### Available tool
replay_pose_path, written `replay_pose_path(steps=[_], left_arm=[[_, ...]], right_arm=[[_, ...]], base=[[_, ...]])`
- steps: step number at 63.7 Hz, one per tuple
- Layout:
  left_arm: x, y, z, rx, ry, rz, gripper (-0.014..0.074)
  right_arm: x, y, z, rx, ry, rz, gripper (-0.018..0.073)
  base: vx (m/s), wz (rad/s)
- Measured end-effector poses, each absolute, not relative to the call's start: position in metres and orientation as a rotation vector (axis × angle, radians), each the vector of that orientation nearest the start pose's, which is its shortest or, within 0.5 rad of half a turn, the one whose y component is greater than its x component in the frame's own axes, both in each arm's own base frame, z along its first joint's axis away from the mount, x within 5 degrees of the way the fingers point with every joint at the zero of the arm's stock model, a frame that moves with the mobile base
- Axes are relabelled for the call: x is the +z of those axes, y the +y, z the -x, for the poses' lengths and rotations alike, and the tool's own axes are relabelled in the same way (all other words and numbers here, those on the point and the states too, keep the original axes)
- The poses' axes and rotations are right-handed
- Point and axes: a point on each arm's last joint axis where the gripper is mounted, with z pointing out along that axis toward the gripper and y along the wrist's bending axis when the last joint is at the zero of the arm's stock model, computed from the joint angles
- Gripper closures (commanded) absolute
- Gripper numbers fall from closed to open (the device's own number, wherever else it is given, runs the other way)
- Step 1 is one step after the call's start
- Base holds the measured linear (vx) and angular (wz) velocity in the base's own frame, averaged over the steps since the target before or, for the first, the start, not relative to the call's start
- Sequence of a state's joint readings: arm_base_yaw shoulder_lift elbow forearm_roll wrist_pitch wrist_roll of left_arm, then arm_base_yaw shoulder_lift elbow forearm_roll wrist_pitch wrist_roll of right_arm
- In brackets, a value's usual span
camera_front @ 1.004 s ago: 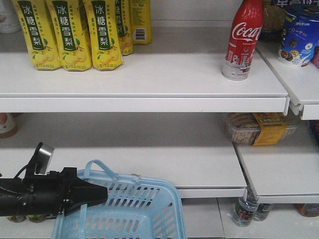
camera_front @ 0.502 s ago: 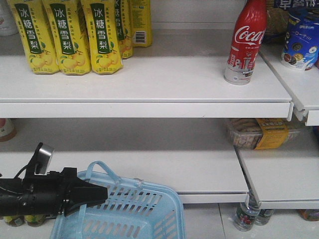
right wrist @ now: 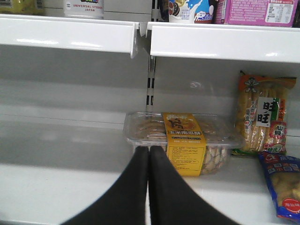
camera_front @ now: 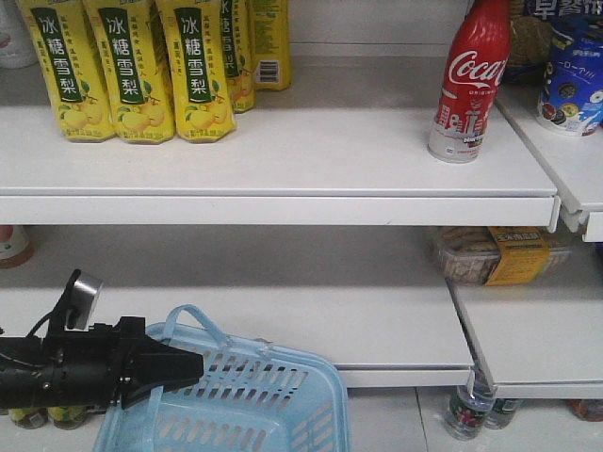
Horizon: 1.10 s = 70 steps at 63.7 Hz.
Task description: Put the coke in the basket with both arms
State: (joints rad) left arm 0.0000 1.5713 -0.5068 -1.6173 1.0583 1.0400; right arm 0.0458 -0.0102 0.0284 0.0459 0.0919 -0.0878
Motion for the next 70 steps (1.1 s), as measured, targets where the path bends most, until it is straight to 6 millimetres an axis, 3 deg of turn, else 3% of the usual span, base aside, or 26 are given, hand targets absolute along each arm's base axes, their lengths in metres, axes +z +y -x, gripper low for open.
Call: replay_pose_path(steps=[42,51,61,70], left_arm=[[0.175,-0.079,-0.225,-1.574,2.407,0.267,0.0603],[0.175,-0.079,-0.225,-1.574,2.407,0.267,0.0603],[0.175,-0.079,-0.225,-1.574,2.407,0.267,0.0603],[0.175,-0.079,-0.225,-1.574,2.407,0.267,0.0603]], right_arm=[[0.196,0.003,-0.057,0.007,1.592,0.072,0.0569],[0.197,0.003,-0.057,0.087,1.579,-0.003,0.0569],[0.205,0.003,-0.056,0.122,1.542,-0.037,0.0569],[0.227,0.004,-0.057,0.127,1.565,-0.031,0.0569]], base=[[0.00,0.00],[0.00,0.00],[0.00,0.00],[0.00,0.00]])
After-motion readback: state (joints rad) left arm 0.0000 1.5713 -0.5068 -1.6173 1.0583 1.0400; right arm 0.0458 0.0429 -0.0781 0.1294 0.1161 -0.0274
